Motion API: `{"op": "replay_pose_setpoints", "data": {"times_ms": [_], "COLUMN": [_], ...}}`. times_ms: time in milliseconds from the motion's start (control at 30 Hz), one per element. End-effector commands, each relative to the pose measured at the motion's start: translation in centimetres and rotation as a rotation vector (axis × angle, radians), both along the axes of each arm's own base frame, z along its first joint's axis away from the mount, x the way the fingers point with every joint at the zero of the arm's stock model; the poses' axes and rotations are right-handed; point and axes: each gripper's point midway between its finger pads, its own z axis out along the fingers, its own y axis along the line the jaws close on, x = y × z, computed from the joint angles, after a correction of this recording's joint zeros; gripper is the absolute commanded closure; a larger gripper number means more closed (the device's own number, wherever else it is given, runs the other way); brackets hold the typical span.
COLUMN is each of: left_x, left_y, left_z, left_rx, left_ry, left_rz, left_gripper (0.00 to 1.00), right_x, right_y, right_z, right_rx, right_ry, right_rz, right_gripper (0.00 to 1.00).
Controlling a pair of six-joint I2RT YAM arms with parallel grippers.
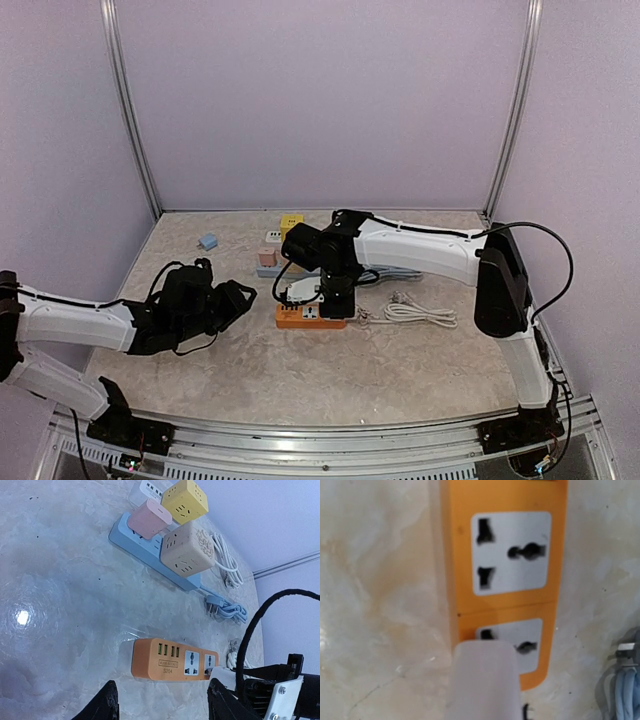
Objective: Insert the plug
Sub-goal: Insert the plug into the socket slot.
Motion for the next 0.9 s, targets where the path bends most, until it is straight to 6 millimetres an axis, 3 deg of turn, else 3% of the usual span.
{"op": "replay_pose_setpoints", "data": {"times_ms": [0, 33, 67, 133, 167, 233, 867], "left_x": [-1.7, -2.0, -2.2, -2.4, -2.4, -2.4, -2.7], "left_y": [1.2, 1.5, 1.7, 2.0, 2.1, 2.1, 1.1], "left_z": [-1.1, -1.4, -1.3, -1.4, -1.3, -0.9, -1.3], "left_rx": [0.043, 0.056, 0.059, 0.06, 0.056, 0.041, 0.019], "left_ry": [0.033, 0.042, 0.042, 0.04, 0.036, 0.026, 0.021], "left_rz": [0.012, 0.012, 0.013, 0.017, 0.02, 0.024, 0.014], "left_gripper": [0.43, 0.43, 0.43, 0.43, 0.43, 0.43, 0.42], "right_x": [-0.9, -0.8, -0.8, -0.9, -0.6, -0.3, 3.8], "right_y": [-0.9, -0.7, -0.5, -0.1, 0.0, 0.2, 1.4], "right_z": [-5.0, -5.0, -4.8, -4.4, -4.1, -3.6, 2.7], "right_rx": [-0.088, -0.082, -0.071, -0.05, -0.045, -0.031, 0.123], "right_ry": [0.121, 0.122, 0.125, 0.126, 0.113, 0.097, -0.145], "right_rz": [0.003, -0.003, -0.006, -0.003, -0.003, -0.005, -0.056], "right_gripper": [1.0, 0.94, 0.78, 0.34, 0.05, 0.0, 0.0]}}
